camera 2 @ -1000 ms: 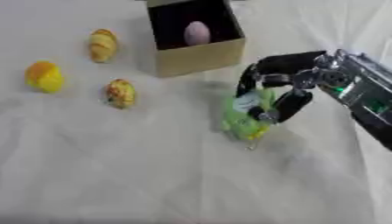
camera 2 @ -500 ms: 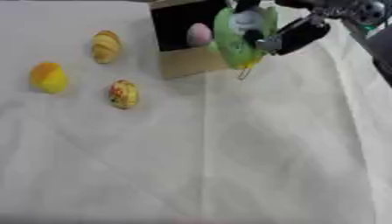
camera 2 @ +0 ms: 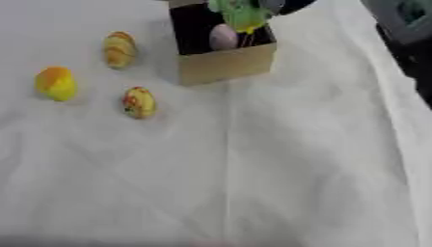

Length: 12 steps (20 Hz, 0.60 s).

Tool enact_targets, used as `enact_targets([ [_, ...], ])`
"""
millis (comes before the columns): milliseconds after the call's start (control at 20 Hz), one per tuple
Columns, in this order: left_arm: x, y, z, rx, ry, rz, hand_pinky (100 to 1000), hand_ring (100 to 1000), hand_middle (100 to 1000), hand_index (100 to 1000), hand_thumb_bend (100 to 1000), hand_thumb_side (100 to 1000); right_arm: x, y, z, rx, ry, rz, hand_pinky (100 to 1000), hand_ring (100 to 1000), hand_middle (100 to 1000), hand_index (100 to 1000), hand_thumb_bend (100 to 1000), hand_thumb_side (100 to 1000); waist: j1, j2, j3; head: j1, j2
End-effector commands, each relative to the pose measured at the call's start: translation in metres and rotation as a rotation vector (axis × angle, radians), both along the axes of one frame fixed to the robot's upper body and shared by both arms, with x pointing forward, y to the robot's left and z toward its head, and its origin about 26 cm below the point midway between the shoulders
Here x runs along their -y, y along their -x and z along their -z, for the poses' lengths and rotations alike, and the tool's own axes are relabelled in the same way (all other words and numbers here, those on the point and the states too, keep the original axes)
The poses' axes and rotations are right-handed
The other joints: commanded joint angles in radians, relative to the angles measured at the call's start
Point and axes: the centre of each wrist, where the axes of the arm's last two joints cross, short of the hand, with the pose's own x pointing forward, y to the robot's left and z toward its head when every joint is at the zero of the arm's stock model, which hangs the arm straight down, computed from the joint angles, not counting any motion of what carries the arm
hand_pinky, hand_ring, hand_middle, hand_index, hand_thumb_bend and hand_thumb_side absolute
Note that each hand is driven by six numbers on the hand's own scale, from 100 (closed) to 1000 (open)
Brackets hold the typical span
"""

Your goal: Pick up objects on the table and place them in the box.

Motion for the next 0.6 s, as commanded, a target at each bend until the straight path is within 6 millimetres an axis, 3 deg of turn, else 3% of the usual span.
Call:
enact_targets([
  [50, -0.003, 0.000, -0.010, 0.023, -0.037, 0.012, 853, 609, 627, 794, 231, 766, -0.014, -0.010, -0.006, -0.005, -0.027, 0.043, 849, 657, 467, 612, 105, 100, 0.003, -0.014, 0.009, -0.007, -0.016],
  [200, -0.002, -0.001, -0.012, 0.027, -0.038, 0.019, 854, 609, 628, 793, 230, 768, -0.027, -0.022, 0.003, -0.028, -0.019, 0.064, 854, 692, 499, 648, 146, 100, 0.001, -0.005, 0.023, -0.014, -0.026],
  [300, -0.001, -0.002, -0.012, 0.027, -0.039, 0.024, 854, 608, 628, 793, 229, 770, -0.028, -0.031, 0.009, -0.043, 0.004, 0.086, 866, 760, 615, 759, 175, 100, 0.000, 0.000, 0.032, -0.016, -0.032],
  [350, -0.001, -0.002, -0.012, 0.027, -0.039, 0.025, 854, 608, 628, 793, 229, 770, -0.028, -0.035, 0.012, -0.049, 0.019, 0.096, 866, 760, 615, 759, 175, 100, -0.001, 0.001, 0.034, -0.017, -0.033],
  [400, -0.001, -0.002, -0.012, 0.027, -0.039, 0.024, 854, 608, 628, 793, 230, 770, -0.026, -0.039, 0.015, -0.057, 0.041, 0.109, 893, 862, 755, 869, 195, 116, -0.002, 0.002, 0.037, -0.019, -0.037],
  [500, -0.002, -0.002, -0.012, 0.027, -0.037, 0.022, 854, 609, 628, 793, 231, 770, -0.020, -0.046, 0.020, -0.070, 0.076, 0.140, 913, 924, 837, 911, 220, 218, -0.005, 0.001, 0.039, -0.020, -0.044],
  [600, -0.001, -0.002, -0.012, 0.027, -0.036, 0.024, 854, 609, 628, 793, 231, 769, -0.014, -0.053, 0.025, -0.071, 0.088, 0.172, 918, 937, 860, 919, 236, 223, -0.007, 0.000, 0.038, -0.022, -0.047],
])
